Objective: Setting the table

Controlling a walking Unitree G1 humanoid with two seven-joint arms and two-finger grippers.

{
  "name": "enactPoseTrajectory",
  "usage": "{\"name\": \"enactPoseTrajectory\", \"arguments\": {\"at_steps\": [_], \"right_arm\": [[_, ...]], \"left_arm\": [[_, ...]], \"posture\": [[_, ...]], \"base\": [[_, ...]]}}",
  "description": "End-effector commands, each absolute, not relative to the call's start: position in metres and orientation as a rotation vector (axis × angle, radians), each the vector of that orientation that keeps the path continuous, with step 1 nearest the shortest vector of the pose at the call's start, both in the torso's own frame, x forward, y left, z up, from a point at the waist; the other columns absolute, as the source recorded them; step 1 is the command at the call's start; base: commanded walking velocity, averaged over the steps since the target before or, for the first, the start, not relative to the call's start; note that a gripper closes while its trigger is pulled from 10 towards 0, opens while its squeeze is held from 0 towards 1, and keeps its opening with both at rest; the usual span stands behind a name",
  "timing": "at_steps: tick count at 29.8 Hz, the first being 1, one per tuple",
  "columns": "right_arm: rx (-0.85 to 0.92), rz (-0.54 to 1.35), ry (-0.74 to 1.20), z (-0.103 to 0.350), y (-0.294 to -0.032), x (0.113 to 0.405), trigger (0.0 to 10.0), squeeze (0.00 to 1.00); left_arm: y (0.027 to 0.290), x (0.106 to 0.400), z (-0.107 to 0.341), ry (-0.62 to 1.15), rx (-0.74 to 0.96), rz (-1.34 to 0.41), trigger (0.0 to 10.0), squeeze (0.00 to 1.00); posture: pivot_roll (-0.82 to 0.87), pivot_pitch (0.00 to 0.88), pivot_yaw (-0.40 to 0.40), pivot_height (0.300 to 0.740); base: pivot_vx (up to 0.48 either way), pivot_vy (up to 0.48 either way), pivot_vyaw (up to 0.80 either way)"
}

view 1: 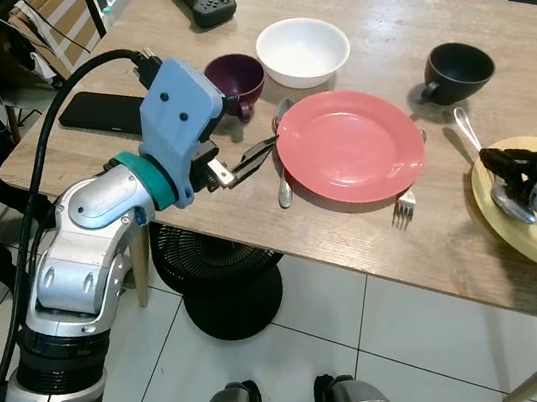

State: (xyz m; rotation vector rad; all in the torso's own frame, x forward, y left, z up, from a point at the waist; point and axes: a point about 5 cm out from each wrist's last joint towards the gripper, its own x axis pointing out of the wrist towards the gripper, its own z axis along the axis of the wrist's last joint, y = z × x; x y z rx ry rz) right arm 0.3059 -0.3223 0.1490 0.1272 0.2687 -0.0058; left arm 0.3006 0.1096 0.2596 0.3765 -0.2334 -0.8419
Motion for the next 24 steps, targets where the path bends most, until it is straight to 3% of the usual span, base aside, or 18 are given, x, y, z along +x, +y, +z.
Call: {"name": "enactPoseTrajectory", "arguments": {"at_steps": [1,5,6,7,8,10,11,12,13,24], "right_arm": [[0.105,-0.027,0.315,0.139,-0.326,0.303,10.0,0.0],[0.097,-0.029,0.33,0.138,-0.327,0.303,10.0,0.0],[0.09,-0.038,0.348,0.135,-0.329,0.303,7.3,0.0],[0.09,-0.038,0.348,0.135,-0.329,0.303,7.3,0.0],[0.085,-0.052,0.367,0.133,-0.332,0.302,6.0,0.0],[0.085,-0.052,0.367,0.133,-0.332,0.302,6.0,0.0],[0.083,-0.07,0.381,0.13,-0.336,0.301,3.6,0.0],[0.083,-0.07,0.381,0.13,-0.336,0.301,3.6,0.0],[0.083,-0.083,0.387,0.129,-0.338,0.3,0.0,0.0],[0.101,-0.095,0.335,0.137,-0.341,0.303,0.0,0.0]], "left_arm": [[0.105,0.297,0.258,-0.23,0.372,-0.863,10.0,0.0],[0.105,0.297,0.258,-0.23,0.371,-0.861,10.0,0.0],[0.105,0.296,0.257,-0.23,0.369,-0.859,10.0,0.0],[0.105,0.296,0.257,-0.23,0.369,-0.859,10.0,0.0],[0.105,0.296,0.257,-0.23,0.366,-0.857,10.0,0.0],[0.105,0.296,0.257,-0.23,0.366,-0.857,10.0,0.0],[0.105,0.296,0.257,-0.229,0.364,-0.855,10.0,0.0],[0.105,0.296,0.257,-0.229,0.364,-0.855,10.0,0.0],[0.105,0.296,0.256,-0.229,0.362,-0.855,10.0,0.0],[0.102,0.297,0.255,-0.227,0.355,-0.854,10.0,0.0]], "posture": [[0.09,0.084,0.018,0.74],[0.1,0.083,0.016,0.74],[0.1,0.079,0.013,0.74],[0.1,0.079,0.013,0.74],[0.1,0.077,0.012,0.74],[0.1,0.077,0.012,0.74],[0.1,0.075,0.012,0.74],[0.1,0.075,0.012,0.74],[0.1,0.074,0.013,0.74],[0.09,0.073,0.014,0.74]], "base": [[0.0,0.0,0.0],[0.0,0.0,0.0],[0.0,0.0,0.0],[0.0,0.0,0.0],[0.0,0.0,0.0],[0.0,0.0,0.0],[0.0,0.0,0.0],[0.0,0.0,0.0],[0.0,0.0,0.0],[0.0,0.0,0.0]]}}
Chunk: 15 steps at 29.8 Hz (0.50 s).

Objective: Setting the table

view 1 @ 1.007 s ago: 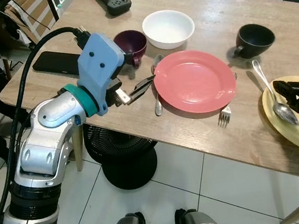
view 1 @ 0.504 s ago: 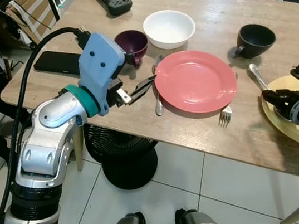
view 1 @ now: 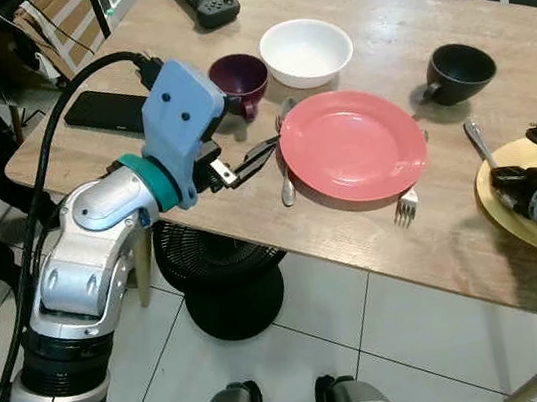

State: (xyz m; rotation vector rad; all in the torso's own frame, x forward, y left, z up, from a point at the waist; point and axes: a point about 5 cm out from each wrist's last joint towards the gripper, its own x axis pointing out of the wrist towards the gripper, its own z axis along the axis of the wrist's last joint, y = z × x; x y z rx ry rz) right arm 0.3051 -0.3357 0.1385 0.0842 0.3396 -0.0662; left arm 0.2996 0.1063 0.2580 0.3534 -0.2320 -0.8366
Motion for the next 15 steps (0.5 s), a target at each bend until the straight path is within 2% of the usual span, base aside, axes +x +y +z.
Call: {"name": "enactPoseTrajectory", "arguments": {"at_steps": [1,6,15], "right_arm": [[0.101,-0.095,0.335,0.137,-0.341,0.303,0.0,0.0],[0.16,-0.107,0.232,0.152,-0.342,0.307,0.0,0.0],[0.266,-0.105,-0.055,0.198,-0.318,0.308,0.0,0.0]], "left_arm": [[0.102,0.297,0.255,-0.227,0.355,-0.854,10.0,0.0],[0.102,0.299,0.253,-0.222,0.349,-0.831,10.0,0.0],[0.104,0.315,0.252,-0.218,0.295,-0.673,10.0,0.0]], "posture": [[0.09,0.073,0.014,0.74],[0.1,0.074,0.017,0.74],[0.1,0.072,0.02,0.74]], "base": [[0.0,0.0,0.0],[0.0,0.0,0.0],[0.0,0.0,0.0]]}}
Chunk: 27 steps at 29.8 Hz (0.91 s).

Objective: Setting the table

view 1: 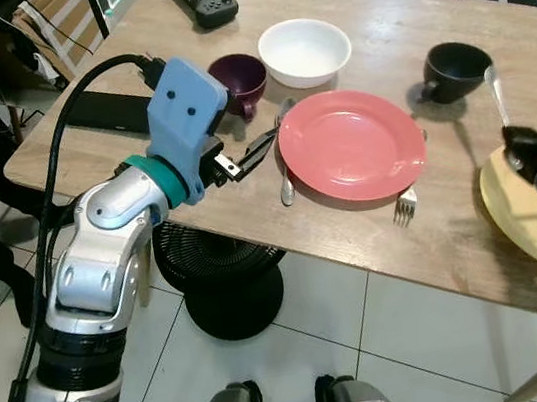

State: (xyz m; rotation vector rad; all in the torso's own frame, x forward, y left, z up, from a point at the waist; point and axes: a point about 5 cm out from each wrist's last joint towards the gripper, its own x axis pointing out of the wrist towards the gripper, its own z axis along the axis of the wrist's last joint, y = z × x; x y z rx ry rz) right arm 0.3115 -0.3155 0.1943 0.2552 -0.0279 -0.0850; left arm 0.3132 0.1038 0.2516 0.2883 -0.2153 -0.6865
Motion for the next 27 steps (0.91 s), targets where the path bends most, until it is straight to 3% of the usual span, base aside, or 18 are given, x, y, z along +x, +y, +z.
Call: {"name": "enactPoseTrajectory", "arguments": {"at_steps": [1,2,3,18,27], "right_arm": [[0.271,-0.126,-0.139,0.21,-0.31,0.303,1.1,0.0],[0.271,-0.126,-0.139,0.21,-0.31,0.303,1.1,0.0],[0.281,-0.156,-0.217,0.22,-0.303,0.296,10.0,0.0],[0.312,-0.336,-0.369,0.228,-0.286,0.252,10.0,0.0],[0.203,-0.225,-0.239,0.221,-0.262,0.247,10.0,0.0]], "left_arm": [[0.103,0.318,0.254,-0.222,0.278,-0.638,10.0,0.0],[0.103,0.318,0.254,-0.222,0.278,-0.638,10.0,0.0],[0.101,0.321,0.254,-0.225,0.269,-0.615,10.0,0.0],[0.091,0.331,0.253,-0.22,0.26,-0.567,10.0,0.0],[0.086,0.333,0.251,-0.226,0.253,-0.569,10.0,0.0]], "posture": [[0.1,0.071,0.023,0.74],[0.1,0.071,0.023,0.74],[0.1,0.07,0.026,0.74],[0.04,0.056,0.033,0.74],[0.0,0.058,0.032,0.74]], "base": [[0.0,0.0,0.0],[0.0,0.0,0.0],[0.0,0.0,0.0],[0.0,0.0,0.0],[0.0,0.0,0.0]]}}
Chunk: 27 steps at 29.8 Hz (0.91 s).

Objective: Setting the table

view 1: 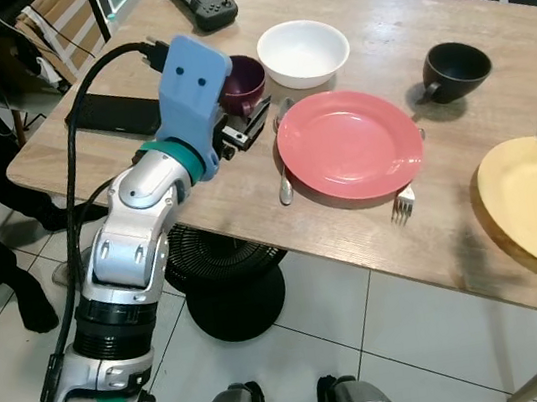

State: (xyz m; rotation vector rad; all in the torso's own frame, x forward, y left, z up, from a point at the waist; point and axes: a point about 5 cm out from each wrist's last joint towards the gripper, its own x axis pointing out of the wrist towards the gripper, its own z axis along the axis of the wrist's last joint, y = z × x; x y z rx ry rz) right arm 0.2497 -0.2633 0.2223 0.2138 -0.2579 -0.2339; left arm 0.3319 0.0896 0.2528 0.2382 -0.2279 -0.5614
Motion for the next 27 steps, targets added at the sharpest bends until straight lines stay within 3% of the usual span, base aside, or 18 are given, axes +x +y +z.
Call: {"name": "enactPoseTrajectory", "arguments": {"at_steps": [1,3,5,7,18,27], "right_arm": [[0.203,-0.225,-0.239,0.221,-0.262,0.247,10.0,0.0],[0.199,-0.202,-0.198,0.216,-0.258,0.247,10.0,0.0],[0.17,-0.176,-0.031,0.175,-0.243,0.247,10.0,0.0],[0.163,-0.166,0.018,0.162,-0.237,0.247,10.0,0.0],[0.195,-0.065,0.119,0.13,-0.174,0.271,10.0,0.0],[0.127,-0.248,0.161,0.118,-0.201,0.274,10.0,0.0]], "left_arm": [[0.086,0.333,0.251,-0.226,0.253,-0.569,10.0,0.0],[0.085,0.333,0.251,-0.226,0.254,-0.571,10.0,0.0],[0.083,0.335,0.251,-0.23,0.244,-0.559,10.0,0.0],[0.083,0.336,0.252,-0.233,0.241,-0.554,10.0,0.0],[0.074,0.337,0.247,-0.229,0.243,-0.558,10.0,0.0],[0.077,0.335,0.243,-0.223,0.25,-0.546,10.0,0.0]], "posture": [[0.0,0.058,0.032,0.74],[0.0,0.059,0.031,0.74],[0.0,0.06,0.026,0.74],[0.0,0.06,0.026,0.74],[0.01,0.069,0.024,0.74],[0.03,0.073,0.008,0.74]], "base": [[0.0,0.0,0.0],[0.0,0.0,0.0],[0.0,0.0,0.0],[0.0,0.0,0.0],[0.0,0.0,0.0],[0.0,0.0,0.0]]}}
